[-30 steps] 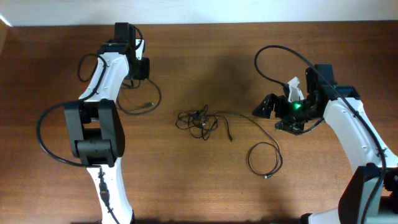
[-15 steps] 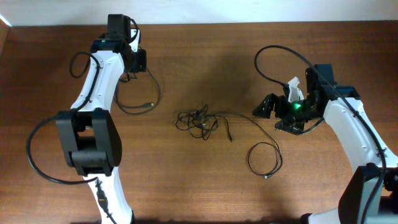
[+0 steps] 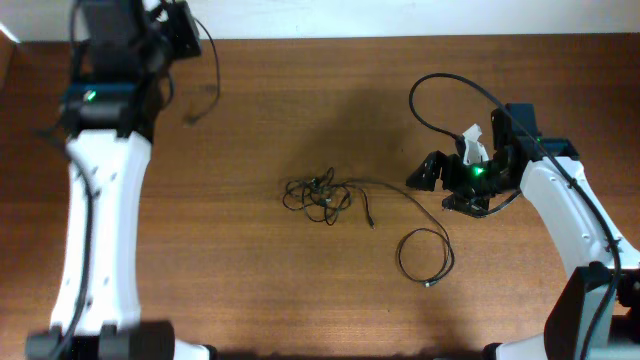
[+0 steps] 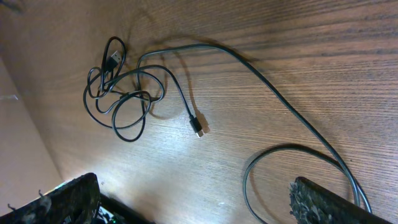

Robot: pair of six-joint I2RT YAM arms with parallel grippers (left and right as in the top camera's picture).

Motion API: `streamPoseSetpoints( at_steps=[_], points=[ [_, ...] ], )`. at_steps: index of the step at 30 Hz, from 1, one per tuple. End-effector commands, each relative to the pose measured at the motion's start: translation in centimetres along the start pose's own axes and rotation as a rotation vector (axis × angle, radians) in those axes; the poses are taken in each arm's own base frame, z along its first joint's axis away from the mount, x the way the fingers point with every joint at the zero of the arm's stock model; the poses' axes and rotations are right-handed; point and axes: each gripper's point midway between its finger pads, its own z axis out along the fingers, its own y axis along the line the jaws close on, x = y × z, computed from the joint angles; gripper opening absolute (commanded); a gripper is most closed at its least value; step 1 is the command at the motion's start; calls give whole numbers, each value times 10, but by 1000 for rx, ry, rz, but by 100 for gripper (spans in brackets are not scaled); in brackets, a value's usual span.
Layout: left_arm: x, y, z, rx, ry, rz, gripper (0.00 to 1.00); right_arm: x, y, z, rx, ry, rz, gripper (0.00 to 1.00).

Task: Untangle cables

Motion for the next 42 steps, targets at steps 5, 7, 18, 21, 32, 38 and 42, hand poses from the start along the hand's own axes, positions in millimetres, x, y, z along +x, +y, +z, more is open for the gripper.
streamPoseSetpoints(
  at_steps=[5, 7, 18, 21, 32, 38, 42],
  points=[
    [-65, -62, -45, 353, -206, -127, 0, 1, 0, 1, 10, 5, -8, 98],
    [-70, -63, -40, 368, -224, -163, 0, 1, 0, 1, 10, 7, -7, 98],
    [-31, -52, 43, 329, -130, -194, 0, 1, 0, 1, 10, 7, -7, 98],
    [-17, -48, 66, 313, -105, -200, 0, 1, 0, 1, 10, 6, -8, 98],
    [-5, -9, 118, 184, -154, -218, 0, -1, 0, 1, 7, -2, -13, 98],
    [16, 42, 138, 95, -104, -251, 0, 1, 0, 1, 10, 4, -8, 98],
    [34, 91, 145, 6, -53, -287, 0, 0, 0, 1, 9, 1, -11, 98]
  ],
)
